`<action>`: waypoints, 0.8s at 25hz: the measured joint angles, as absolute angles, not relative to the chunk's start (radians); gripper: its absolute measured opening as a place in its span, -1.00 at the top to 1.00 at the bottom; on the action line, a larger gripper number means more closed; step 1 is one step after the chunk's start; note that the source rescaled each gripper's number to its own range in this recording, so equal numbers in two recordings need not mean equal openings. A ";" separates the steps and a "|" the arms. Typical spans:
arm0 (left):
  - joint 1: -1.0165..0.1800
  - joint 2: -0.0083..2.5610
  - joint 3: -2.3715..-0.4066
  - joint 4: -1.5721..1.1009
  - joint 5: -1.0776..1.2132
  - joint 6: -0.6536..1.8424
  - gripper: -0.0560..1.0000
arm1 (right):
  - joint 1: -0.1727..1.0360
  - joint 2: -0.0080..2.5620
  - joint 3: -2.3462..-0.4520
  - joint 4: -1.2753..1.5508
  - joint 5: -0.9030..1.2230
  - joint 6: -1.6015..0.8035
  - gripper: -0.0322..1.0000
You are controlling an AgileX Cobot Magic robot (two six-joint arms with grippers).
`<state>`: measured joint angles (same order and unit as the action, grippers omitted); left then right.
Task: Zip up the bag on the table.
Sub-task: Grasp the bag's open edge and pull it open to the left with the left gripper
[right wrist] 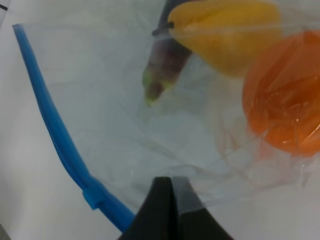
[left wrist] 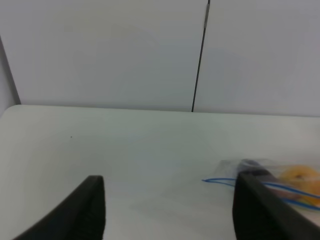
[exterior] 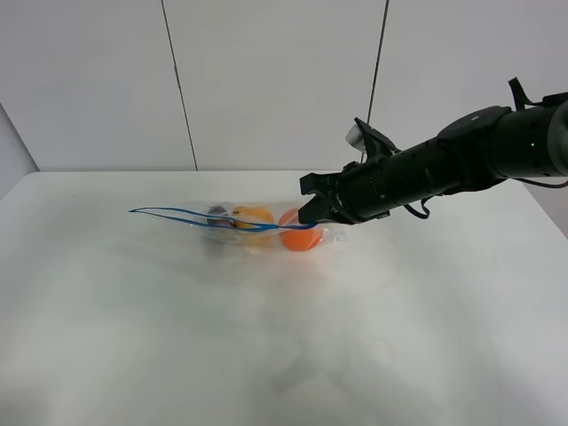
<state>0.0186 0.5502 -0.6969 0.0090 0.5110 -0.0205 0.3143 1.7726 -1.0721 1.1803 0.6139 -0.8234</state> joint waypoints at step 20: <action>0.016 0.689 -0.697 -0.423 0.462 0.387 -0.68 | 0.314 1.773 -1.072 1.169 0.611 -0.823 0.94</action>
<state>0.0164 0.6887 -0.6969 -0.4230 0.4617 0.3869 0.3143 1.7726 -1.0721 1.1693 0.6114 -0.8234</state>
